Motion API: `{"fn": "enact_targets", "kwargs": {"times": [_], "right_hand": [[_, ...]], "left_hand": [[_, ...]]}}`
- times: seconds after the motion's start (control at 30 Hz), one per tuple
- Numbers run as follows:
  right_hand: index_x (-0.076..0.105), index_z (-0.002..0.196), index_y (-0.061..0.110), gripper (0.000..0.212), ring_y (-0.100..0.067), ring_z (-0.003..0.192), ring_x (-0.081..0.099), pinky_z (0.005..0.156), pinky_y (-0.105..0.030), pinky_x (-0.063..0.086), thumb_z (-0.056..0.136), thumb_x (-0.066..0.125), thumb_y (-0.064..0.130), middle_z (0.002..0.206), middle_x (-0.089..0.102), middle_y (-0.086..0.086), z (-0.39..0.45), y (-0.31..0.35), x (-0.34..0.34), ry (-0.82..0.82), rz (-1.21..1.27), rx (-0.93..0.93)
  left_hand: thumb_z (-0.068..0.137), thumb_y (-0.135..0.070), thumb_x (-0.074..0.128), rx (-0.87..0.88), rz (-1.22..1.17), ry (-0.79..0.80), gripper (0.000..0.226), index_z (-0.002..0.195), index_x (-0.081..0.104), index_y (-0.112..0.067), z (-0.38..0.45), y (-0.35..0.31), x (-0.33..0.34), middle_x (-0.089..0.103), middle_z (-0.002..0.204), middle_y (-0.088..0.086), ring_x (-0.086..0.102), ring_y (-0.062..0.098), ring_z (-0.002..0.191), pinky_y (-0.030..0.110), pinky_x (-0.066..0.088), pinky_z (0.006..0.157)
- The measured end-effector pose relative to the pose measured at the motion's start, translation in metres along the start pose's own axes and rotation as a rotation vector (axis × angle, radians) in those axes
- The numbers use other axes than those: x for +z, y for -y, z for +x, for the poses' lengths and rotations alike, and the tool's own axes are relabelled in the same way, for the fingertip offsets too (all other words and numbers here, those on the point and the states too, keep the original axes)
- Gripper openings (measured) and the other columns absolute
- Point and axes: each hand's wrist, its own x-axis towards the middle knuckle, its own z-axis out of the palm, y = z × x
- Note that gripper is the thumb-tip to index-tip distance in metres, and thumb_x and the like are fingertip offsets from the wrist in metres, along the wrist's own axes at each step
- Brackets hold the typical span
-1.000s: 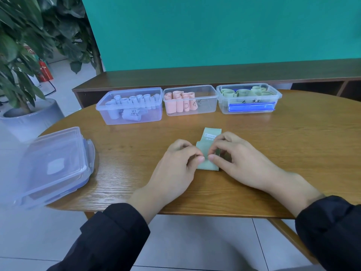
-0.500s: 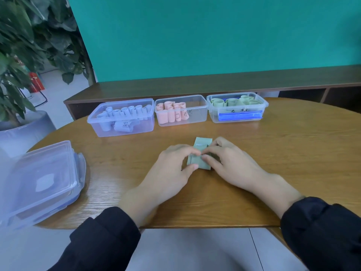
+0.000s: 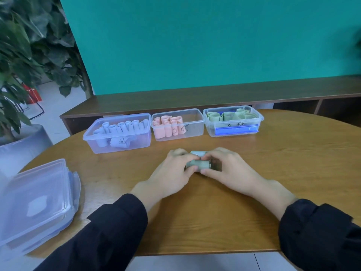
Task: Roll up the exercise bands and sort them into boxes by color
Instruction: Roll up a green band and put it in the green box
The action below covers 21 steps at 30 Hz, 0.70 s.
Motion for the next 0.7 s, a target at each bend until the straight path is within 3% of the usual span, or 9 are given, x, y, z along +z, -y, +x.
{"fn": "enact_targets", "kwargs": {"times": [0.1,0.2,0.33,0.47,0.53,0.63,0.7], "right_hand": [[0.065,0.122,0.030,0.036,-0.009,0.111,0.056,0.096,-0.034,0.049,0.090,0.071,0.045,0.117,0.059,0.013,0.009,-0.006,-0.002,0.010,-0.107,0.025],[0.065,0.125,0.029,0.036,-0.013,0.117,0.050,0.094,-0.037,0.048,0.098,0.056,0.050,0.124,0.053,0.010,0.023,-0.011,-0.003,0.031,-0.201,0.091],[0.064,0.117,0.031,0.030,-0.013,0.106,0.056,0.087,-0.038,0.051,0.099,0.053,0.052,0.118,0.052,0.012,0.036,-0.018,-0.005,0.011,-0.215,0.140],[0.065,0.105,0.033,0.016,-0.010,0.095,0.060,0.083,-0.037,0.053,0.098,0.056,0.045,0.102,0.059,0.014,0.045,-0.025,-0.005,-0.090,-0.135,0.115],[0.066,0.106,0.031,0.020,-0.006,0.095,0.060,0.086,-0.035,0.053,0.096,0.059,0.048,0.101,0.063,0.014,0.049,-0.030,-0.006,-0.089,-0.046,0.107],[0.061,0.122,0.032,0.044,-0.001,0.098,0.058,0.089,-0.027,0.050,0.085,0.073,0.052,0.107,0.062,0.017,0.049,-0.037,-0.012,0.000,0.016,0.125],[0.057,0.128,0.033,0.055,-0.002,0.096,0.058,0.089,-0.027,0.050,0.080,0.080,0.045,0.106,0.061,0.017,0.049,-0.042,-0.012,0.013,0.006,0.134]], "left_hand": [[0.100,-0.032,0.061,0.000,-0.015,-0.064,0.031,0.130,0.064,-0.029,0.010,0.001,0.001,0.052,0.121,-0.006,0.046,0.014,0.121,0.036,0.043,0.104],[0.098,-0.028,0.063,0.062,-0.018,-0.102,0.020,0.118,0.066,-0.026,0.020,0.002,-0.002,0.056,0.115,-0.010,0.051,0.011,0.113,0.035,0.046,0.099],[0.093,-0.038,0.068,0.089,0.026,0.040,0.028,0.119,0.063,-0.030,0.033,0.002,-0.001,0.053,0.118,-0.014,0.048,0.009,0.114,0.034,0.044,0.099],[0.088,-0.035,0.074,0.117,0.044,0.042,0.035,0.120,0.059,-0.031,0.052,0.003,0.004,0.050,0.114,-0.017,0.048,0.011,0.112,0.034,0.043,0.099],[0.090,-0.031,0.072,0.117,0.042,0.054,0.032,0.120,0.059,-0.030,0.063,0.002,0.007,0.051,0.112,-0.016,0.049,0.011,0.109,0.035,0.045,0.097],[0.096,-0.024,0.064,0.081,0.013,0.066,0.029,0.125,0.061,-0.029,0.077,0.001,0.011,0.058,0.116,-0.010,0.053,0.013,0.111,0.033,0.045,0.095],[0.099,-0.024,0.060,0.030,-0.005,0.053,0.027,0.126,0.059,-0.027,0.084,0.001,0.014,0.061,0.118,-0.007,0.055,0.015,0.110,0.033,0.045,0.094]]}}
